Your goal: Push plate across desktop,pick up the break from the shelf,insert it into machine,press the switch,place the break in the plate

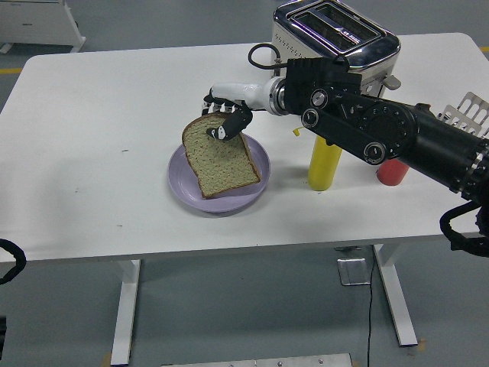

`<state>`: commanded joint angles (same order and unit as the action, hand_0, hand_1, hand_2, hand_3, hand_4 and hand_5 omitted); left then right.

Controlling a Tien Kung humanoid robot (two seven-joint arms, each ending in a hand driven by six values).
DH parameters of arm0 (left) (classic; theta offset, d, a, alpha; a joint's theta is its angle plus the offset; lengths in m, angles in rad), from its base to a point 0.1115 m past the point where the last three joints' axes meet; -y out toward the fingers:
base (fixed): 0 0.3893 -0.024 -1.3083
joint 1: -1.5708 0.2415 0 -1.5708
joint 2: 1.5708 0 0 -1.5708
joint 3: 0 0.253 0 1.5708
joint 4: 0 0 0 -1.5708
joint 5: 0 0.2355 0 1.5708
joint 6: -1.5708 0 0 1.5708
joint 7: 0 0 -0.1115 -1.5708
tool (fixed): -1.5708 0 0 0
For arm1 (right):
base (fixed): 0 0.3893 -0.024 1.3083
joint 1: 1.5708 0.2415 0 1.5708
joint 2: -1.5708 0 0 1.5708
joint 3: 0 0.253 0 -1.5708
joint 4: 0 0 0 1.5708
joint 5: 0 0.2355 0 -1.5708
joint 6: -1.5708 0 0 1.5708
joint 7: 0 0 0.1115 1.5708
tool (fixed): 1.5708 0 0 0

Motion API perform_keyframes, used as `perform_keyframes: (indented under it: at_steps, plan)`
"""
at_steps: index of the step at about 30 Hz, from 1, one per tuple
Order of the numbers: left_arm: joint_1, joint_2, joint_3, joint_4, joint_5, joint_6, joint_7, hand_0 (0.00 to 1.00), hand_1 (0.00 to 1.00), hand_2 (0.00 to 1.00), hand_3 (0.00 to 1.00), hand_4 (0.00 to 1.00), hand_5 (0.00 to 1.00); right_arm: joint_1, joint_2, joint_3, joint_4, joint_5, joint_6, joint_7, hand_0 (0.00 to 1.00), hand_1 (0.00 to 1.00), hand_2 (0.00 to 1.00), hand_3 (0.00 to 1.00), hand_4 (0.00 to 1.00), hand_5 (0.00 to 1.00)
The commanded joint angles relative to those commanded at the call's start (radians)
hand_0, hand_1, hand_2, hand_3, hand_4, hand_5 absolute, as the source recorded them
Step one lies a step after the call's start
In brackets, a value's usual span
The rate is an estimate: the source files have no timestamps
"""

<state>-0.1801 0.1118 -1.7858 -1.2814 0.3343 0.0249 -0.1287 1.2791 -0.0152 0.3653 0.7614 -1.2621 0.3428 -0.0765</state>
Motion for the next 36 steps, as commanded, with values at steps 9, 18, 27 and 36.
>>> perform_keyframes:
  at_steps: [9,18,27,36]
  plan:
    - [-0.001,0.0,-0.001,0.0,0.0,0.001,0.0,0.833,0.877,0.902,0.82,0.65,0.998,0.001,0.001,-0.002,0.002,-0.014,-0.003,0.009,0.367,0.479,0.528,0.587,0.543,0.165]
    - [-0.002,0.0,-0.002,0.001,0.0,0.001,0.0,0.833,0.878,0.902,0.82,0.65,0.998,0.0,0.007,-0.011,-0.006,-0.04,-0.029,0.024,0.444,0.566,0.606,0.681,0.605,0.21]
    - [-0.003,0.0,-0.003,0.0,0.0,0.001,0.0,0.833,0.878,0.903,0.82,0.648,0.998,0.0,0.008,-0.014,-0.009,-0.065,-0.05,0.035,0.657,0.736,0.755,0.839,0.722,0.312]
    - [-0.003,0.0,-0.003,0.0,0.0,0.0,0.0,0.833,0.878,0.903,0.82,0.647,0.998,0.0,0.005,-0.011,-0.01,-0.096,-0.052,0.035,0.803,0.824,0.842,0.905,0.747,0.338]
